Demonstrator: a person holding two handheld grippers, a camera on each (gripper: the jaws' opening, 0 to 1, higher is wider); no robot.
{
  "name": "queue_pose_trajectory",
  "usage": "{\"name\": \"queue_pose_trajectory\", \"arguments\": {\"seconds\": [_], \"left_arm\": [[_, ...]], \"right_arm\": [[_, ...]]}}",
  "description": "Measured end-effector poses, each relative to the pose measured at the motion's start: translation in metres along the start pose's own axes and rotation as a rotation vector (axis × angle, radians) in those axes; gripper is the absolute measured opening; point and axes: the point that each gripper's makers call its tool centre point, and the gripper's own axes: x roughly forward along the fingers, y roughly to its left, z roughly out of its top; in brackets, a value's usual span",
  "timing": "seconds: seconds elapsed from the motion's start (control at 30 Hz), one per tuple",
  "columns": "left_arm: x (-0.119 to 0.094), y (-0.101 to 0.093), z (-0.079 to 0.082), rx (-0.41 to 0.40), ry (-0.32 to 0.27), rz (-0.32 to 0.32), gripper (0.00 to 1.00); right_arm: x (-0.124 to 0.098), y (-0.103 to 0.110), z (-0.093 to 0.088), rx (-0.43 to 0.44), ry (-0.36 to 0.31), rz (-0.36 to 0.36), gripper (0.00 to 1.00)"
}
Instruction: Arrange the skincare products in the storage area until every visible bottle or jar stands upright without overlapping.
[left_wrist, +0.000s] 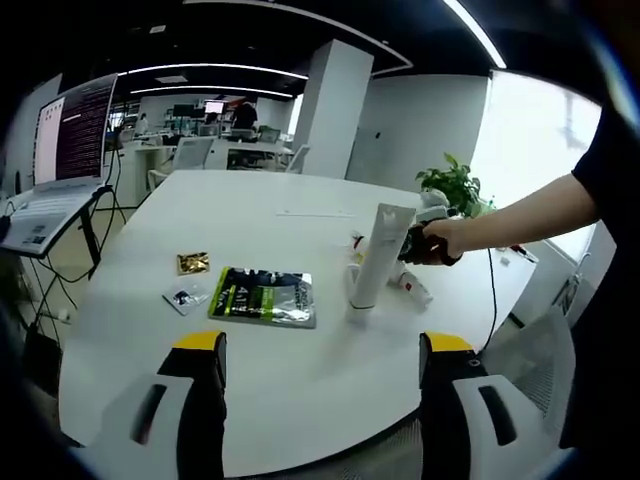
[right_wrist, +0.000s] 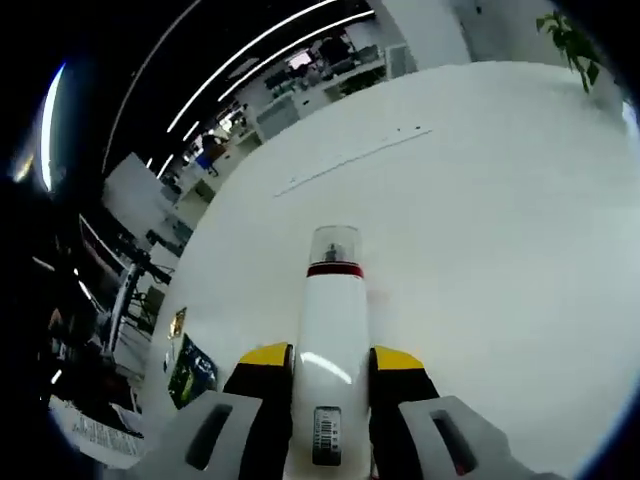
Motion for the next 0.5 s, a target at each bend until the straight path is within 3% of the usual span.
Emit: {"name": "queue_pose_trajectory", "arguments": {"seconds": [0.17,0.37,0.5], "left_arm": [[0.000,0.001,-0.001,0.013,0.006,-0.005,0.72],[0.000,-0.002,-0.003,0.033,0.013,-0.011,0.72],[-0.001,0.000,-0.003,0.038,0.010,-0.009,0.72]], "right_arm": [[-0.023,0.011,-0.001,0.116,-0.068,0.085,0.19],[-0.040,0.013,-0.014,0.091,-0.058,0.086,0.19],[-0.057,0.019,-0.028,0.180,-0.073,0.135,0.19]]}}
